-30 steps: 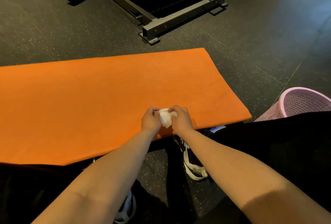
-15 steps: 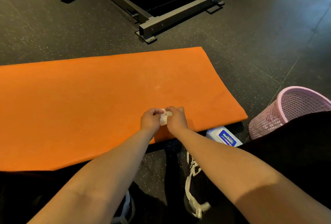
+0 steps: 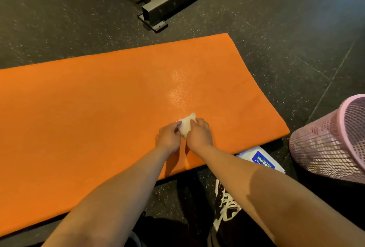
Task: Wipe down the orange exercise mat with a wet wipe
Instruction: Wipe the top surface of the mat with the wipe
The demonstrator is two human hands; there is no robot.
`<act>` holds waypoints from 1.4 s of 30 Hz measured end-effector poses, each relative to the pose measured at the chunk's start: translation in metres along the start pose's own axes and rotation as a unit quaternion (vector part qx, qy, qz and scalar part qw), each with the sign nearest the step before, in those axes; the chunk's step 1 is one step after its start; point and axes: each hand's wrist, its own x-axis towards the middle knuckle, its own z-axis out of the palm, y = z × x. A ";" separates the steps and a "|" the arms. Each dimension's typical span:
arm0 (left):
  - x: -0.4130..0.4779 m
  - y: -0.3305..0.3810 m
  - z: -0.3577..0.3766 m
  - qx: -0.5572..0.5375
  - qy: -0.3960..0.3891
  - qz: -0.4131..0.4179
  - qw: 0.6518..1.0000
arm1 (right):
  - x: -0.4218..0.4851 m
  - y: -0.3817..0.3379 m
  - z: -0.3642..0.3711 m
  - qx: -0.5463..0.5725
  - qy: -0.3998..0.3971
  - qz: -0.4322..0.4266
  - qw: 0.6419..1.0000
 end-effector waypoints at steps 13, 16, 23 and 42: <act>0.038 -0.029 0.004 0.216 0.038 -0.012 0.976 | 0.079 0.008 0.034 -0.108 -0.028 -0.075 0.991; 0.040 -0.033 0.004 0.216 0.031 -0.016 0.976 | 0.095 0.019 0.022 -0.076 0.010 0.036 0.996; 0.042 -0.039 0.005 0.189 0.040 -0.002 0.981 | 0.071 -0.005 0.046 -0.095 -0.046 -0.152 0.983; 0.028 -0.021 0.013 0.251 -0.037 -0.013 0.967 | 0.033 0.028 0.032 -0.078 -0.021 0.046 0.996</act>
